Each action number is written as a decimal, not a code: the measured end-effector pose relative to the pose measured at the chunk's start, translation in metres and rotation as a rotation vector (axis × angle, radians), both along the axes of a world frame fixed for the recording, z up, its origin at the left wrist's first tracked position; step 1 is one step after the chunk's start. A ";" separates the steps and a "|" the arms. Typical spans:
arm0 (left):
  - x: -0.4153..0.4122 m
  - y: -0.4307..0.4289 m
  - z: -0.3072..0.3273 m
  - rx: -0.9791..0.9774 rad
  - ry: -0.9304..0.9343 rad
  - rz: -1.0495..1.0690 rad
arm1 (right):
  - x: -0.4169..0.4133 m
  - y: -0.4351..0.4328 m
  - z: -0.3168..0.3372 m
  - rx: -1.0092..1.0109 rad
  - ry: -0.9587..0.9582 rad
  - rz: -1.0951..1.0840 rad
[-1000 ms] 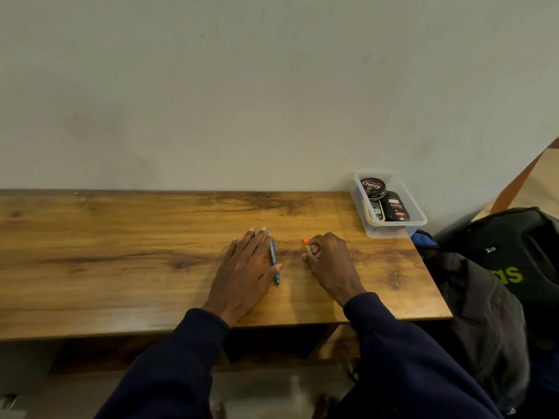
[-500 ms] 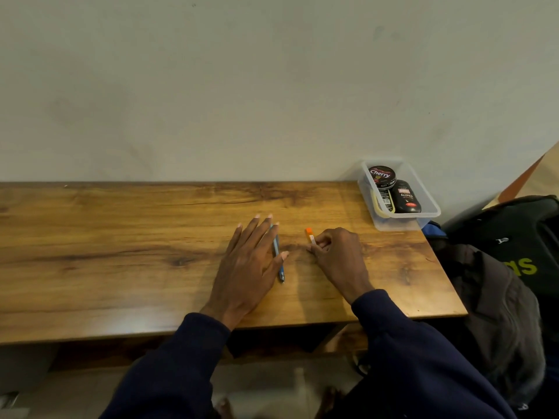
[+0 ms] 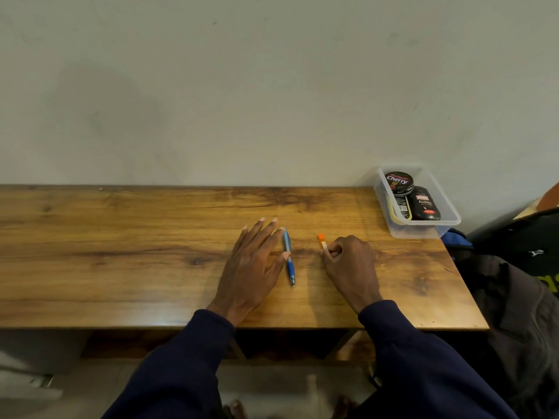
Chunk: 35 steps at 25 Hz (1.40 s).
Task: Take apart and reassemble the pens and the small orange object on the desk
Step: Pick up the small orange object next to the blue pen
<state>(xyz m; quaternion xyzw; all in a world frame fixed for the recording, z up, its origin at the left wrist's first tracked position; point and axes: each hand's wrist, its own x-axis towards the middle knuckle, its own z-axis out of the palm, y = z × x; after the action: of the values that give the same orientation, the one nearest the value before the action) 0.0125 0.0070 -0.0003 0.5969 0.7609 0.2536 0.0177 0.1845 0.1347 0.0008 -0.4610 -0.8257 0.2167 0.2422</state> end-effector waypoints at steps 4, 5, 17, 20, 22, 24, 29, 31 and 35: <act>0.001 -0.008 0.003 0.008 0.019 -0.001 | 0.000 -0.002 -0.004 -0.011 0.028 -0.009; 0.001 -0.009 0.003 0.003 0.029 -0.002 | 0.000 -0.002 -0.005 -0.020 0.040 -0.013; -0.002 -0.005 -0.002 0.015 0.005 0.005 | 0.001 -0.006 -0.008 -0.016 0.194 -0.014; -0.006 -0.005 -0.005 0.018 -0.013 0.018 | 0.000 -0.008 -0.005 0.042 0.193 -0.003; -0.009 -0.005 -0.008 0.021 -0.018 0.022 | -0.002 -0.006 -0.004 0.036 0.198 -0.004; -0.011 -0.006 -0.010 0.021 -0.016 0.014 | -0.003 -0.004 -0.002 0.012 0.209 -0.017; -0.008 -0.003 -0.011 0.013 -0.026 0.004 | 0.000 -0.006 -0.001 0.021 0.221 -0.031; -0.007 -0.003 -0.010 0.018 -0.037 0.004 | 0.000 -0.008 0.000 0.034 0.228 -0.031; -0.006 -0.002 -0.009 0.020 -0.038 0.013 | -0.003 -0.011 0.002 0.071 0.237 0.009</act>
<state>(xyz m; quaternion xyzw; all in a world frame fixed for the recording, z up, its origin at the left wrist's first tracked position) 0.0069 0.0045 -0.0094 0.5871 0.7617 0.2729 0.0246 0.1812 0.1241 0.0023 -0.4194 -0.8006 0.2415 0.3533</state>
